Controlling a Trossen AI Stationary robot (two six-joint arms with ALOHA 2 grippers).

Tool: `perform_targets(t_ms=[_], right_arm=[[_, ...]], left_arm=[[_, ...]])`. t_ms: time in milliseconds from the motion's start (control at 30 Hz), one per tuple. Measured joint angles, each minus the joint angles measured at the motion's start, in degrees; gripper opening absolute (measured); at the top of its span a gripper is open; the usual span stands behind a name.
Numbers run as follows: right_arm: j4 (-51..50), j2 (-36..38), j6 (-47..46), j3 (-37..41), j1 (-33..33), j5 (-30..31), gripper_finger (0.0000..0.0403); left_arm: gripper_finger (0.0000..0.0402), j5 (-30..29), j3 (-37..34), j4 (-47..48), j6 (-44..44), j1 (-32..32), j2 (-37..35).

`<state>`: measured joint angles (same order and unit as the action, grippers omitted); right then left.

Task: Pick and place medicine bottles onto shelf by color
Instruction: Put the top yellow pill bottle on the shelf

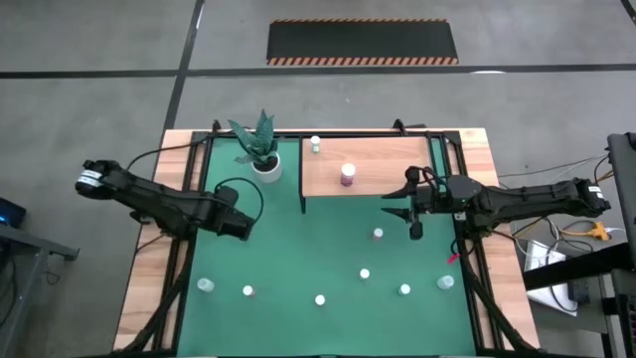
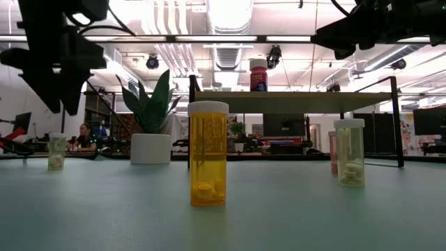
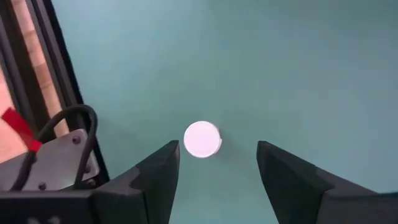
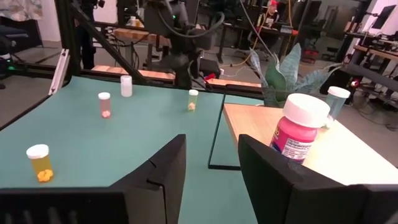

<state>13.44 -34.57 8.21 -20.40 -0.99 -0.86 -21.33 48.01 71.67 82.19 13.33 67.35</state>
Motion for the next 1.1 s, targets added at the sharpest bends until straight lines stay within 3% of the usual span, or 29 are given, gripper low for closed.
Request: perform_targets(t_ms=[200, 633, 1000, 1100], right_arm=[[-0.09, 0.00, -0.09, 0.00, 0.00, -3.58, 0.0140], [-0.05, 0.00, 0.32, 0.02, 0.00, -3.87, 0.0136], [-0.48, 0.00, 0.67, 0.02, 0.00, -3.87, 0.0127], [-0.83, 0.00, 0.69, 0.04, 0.00, -3.85, 0.0128]], left_arm=[[0.0198, 0.01, -3.13, -0.98, 1.35, -0.22, 0.00], [0.0194, -1.59, -10.14, -10.36, 2.95, -0.60, 0.37], [0.0091, -0.78, -11.34, -12.72, 2.92, -0.57, 0.37], [0.0086, -0.04, -10.63, -12.68, 2.58, -0.57, 0.37]])
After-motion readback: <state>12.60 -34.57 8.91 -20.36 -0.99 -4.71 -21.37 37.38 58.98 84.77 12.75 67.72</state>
